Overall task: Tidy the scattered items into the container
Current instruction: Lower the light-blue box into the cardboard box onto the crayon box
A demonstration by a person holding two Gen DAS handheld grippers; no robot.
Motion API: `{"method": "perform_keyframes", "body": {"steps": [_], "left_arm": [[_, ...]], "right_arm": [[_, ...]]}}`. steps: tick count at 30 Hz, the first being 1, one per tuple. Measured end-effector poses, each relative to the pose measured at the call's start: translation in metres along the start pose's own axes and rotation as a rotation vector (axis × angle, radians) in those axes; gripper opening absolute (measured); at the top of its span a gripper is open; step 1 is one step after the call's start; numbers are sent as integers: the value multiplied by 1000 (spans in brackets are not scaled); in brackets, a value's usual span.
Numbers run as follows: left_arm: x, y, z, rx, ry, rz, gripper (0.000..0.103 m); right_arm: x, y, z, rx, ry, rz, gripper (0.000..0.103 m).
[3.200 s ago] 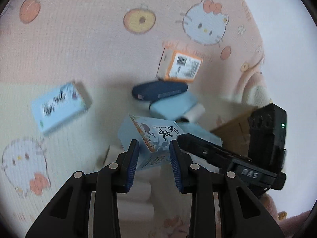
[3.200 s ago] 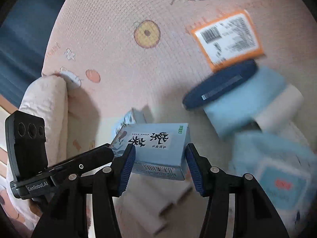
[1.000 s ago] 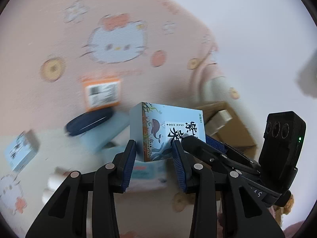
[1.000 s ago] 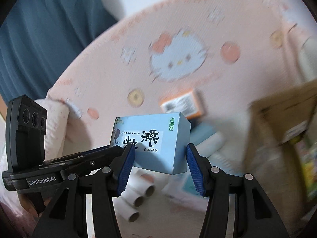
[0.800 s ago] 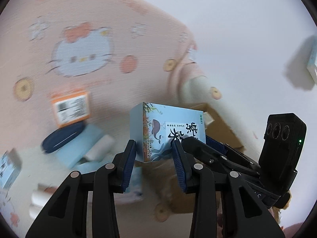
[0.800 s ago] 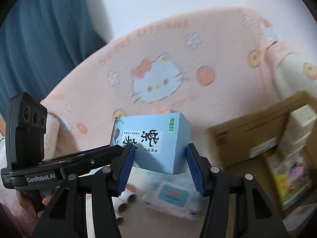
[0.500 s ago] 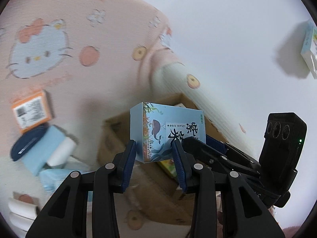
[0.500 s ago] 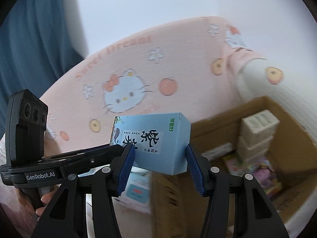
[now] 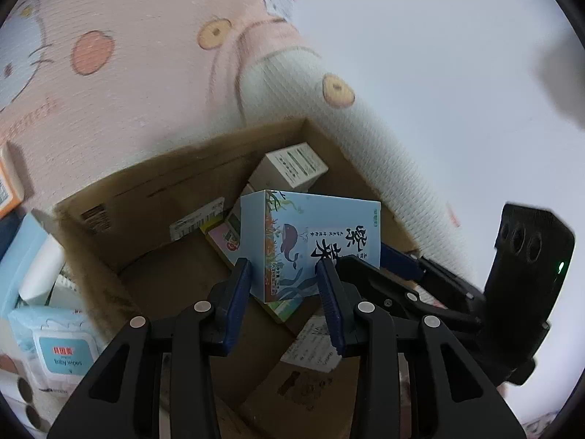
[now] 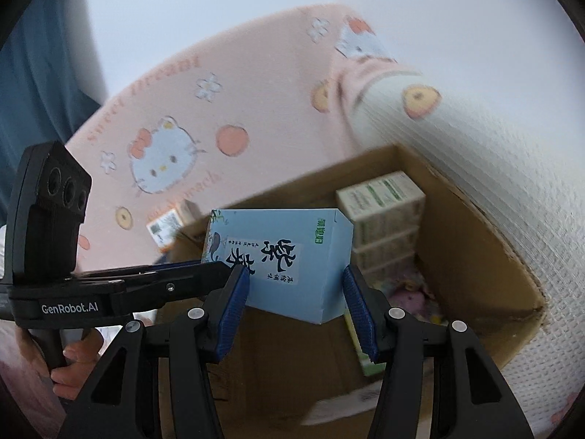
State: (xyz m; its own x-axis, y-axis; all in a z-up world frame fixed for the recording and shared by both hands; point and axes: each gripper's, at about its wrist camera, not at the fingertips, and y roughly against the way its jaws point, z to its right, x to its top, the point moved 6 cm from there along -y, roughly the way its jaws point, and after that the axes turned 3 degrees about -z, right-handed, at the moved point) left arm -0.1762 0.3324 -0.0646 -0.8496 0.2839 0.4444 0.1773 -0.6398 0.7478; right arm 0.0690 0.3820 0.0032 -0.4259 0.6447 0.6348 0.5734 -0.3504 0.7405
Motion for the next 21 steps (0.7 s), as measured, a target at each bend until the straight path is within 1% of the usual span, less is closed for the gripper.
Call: {"method": "perform_keyframes", "body": {"steps": [2, 7, 9, 11, 14, 16, 18, 21], "left_arm": [[3, -10, 4, 20, -10, -24, 41], [8, -38, 7, 19, 26, -117, 41], [9, -49, 8, 20, 33, -151, 41], [9, -57, 9, 17, 39, -177, 41], [10, -73, 9, -10, 68, -221, 41], [11, -85, 7, -36, 94, -251, 40], [11, -96, 5, -45, 110, -273, 40], [7, -107, 0, -32, 133, -305, 40]], "right_arm": [[0, -4, 11, 2, -10, -30, 51], [7, -18, 38, 13, -22, -135, 51], [11, -26, 44, 8, 7, -196, 51], [14, -31, 49, 1, 32, -236, 51], [19, -39, 58, -14, 76, -297, 51], [23, -43, 64, -41, 114, -329, 51], [24, -49, 72, -68, 137, -363, 50], [25, -56, 75, -166, 223, -389, 49]]}}
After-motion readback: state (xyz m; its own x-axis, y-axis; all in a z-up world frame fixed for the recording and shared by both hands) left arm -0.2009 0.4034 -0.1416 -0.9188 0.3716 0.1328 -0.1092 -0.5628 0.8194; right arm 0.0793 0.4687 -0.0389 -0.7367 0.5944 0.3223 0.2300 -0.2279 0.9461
